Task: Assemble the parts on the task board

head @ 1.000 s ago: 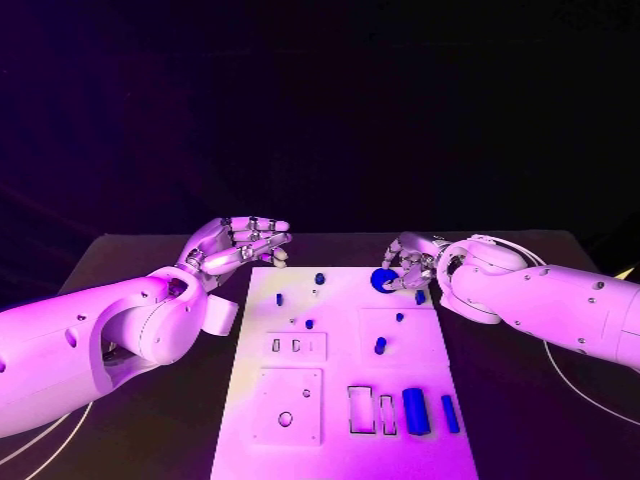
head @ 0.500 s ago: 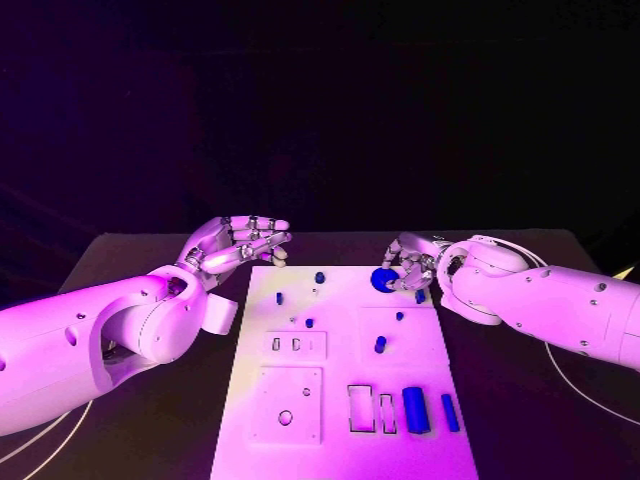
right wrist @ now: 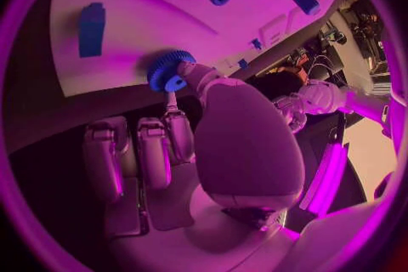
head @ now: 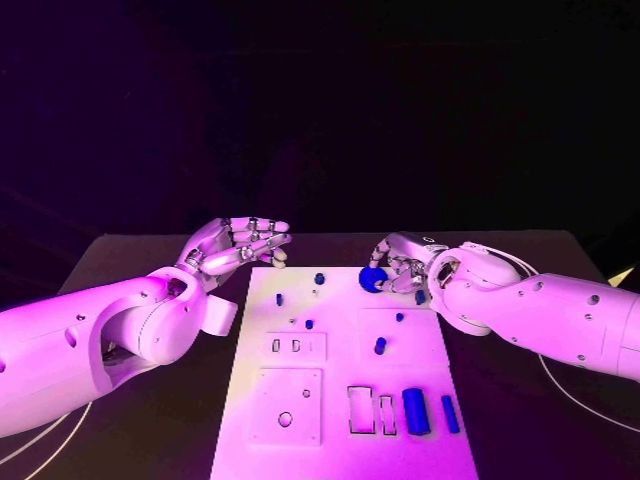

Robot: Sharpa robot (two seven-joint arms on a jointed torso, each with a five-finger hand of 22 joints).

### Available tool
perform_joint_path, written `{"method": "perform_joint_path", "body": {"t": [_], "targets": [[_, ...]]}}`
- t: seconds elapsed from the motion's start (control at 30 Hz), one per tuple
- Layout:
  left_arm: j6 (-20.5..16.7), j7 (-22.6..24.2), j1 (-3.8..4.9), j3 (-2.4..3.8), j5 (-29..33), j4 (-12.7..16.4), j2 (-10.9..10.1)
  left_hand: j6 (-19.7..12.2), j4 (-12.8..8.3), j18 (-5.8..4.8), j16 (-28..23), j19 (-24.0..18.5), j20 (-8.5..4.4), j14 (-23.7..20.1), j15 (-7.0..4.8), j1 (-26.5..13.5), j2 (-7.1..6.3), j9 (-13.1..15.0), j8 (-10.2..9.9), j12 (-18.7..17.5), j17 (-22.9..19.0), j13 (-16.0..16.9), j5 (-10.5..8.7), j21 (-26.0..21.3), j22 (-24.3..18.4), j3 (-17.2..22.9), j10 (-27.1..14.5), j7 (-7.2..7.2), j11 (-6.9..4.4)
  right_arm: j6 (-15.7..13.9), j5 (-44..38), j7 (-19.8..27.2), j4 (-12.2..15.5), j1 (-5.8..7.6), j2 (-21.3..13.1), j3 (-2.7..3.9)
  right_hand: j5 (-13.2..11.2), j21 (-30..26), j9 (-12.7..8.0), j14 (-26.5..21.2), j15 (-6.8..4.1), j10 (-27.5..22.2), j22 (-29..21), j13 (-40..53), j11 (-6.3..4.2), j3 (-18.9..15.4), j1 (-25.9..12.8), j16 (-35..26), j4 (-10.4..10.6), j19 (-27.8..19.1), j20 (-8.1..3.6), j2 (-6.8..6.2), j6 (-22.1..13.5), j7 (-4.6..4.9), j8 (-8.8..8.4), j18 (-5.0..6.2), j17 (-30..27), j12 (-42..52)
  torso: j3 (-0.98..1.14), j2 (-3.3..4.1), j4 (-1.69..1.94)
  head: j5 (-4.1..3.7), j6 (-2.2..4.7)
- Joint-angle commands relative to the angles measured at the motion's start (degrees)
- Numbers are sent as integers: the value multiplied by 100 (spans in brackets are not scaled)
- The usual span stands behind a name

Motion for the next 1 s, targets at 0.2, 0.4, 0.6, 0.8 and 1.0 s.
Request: {"method": "perform_joint_path", "body": {"t": [0.2, 0.4, 0.6, 0.8, 1.0], "targets": [[120, 15, 6, 4, -20, -4, 20, 29, 1, 19, 35, -45, -2, -54, 4, -39, 11, 0, -37, -27, 7, 6, 8, 24, 11, 41, 15, 79, 10, -633, -566, -175, 394, -4, 94, 5, -38, 20, 52, 607, -47, 43, 1506, 379, -6, 42, -134, 22, 12, 600, -42, 1, 129, -77, 176, -80, 1509, 22, 3, 0, -6, 20, 1], [126, 15, 6, 4, -21, -24, 53, 29, 1, 19, 37, -46, -2, -55, 4, -38, 13, 0, -37, -27, 9, 6, 8, 26, 12, 43, 15, 78, 9, -713, -796, -316, 483, -23, 379, 5, -45, 20, 48, 604, -50, 40, 1506, 375, -7, 46, -175, 18, 20, 600, -45, -8, 118, -78, 172, -80, 1498, 17, -2, 3, 6, 8, 3], [132, 15, 7, 4, -22, -36, 82, 29, 1, 19, 37, -46, -2, -55, 4, -38, 13, 0, -37, -27, 9, 6, 8, 26, 12, 43, 15, 78, 9, -698, -873, -368, 342, -98, 697, 3, -51, 20, 45, 603, -50, 41, 1506, 374, -6, 49, -192, 17, 23, 600, -46, -13, 106, -76, 166, -80, 1494, 16, -4, 6, 3, 6, 9], [130, 16, 7, 4, -22, -42, 92, 29, 1, 19, 37, -46, -2, -55, 4, -38, 13, 0, -37, -27, 9, 6, 8, 26, 12, 43, 15, 78, 9, -621, -890, -385, 177, -178, 892, -5, -58, 20, 38, 602, -49, 35, 1506, 368, -4, 58, -217, 15, 26, 600, -48, -16, 81, -71, 152, -80, 1489, 9, -3, 17, 18, -21, 14], [126, 15, 8, 5, -25, -47, 96, 29, 1, 19, 37, -46, -2, -55, 4, -38, 13, 0, -37, -27, 9, 6, 8, 26, 12, 43, 15, 78, 9, -564, -892, -380, 55, -253, 1031, -12, -65, 20, 32, 602, -48, 34, 1506, 368, 0, 61, -237, 14, 28, 600, -48, -23, 64, -66, 142, -80, 1488, 8, -5, 18, 12, 25, 3]]}}
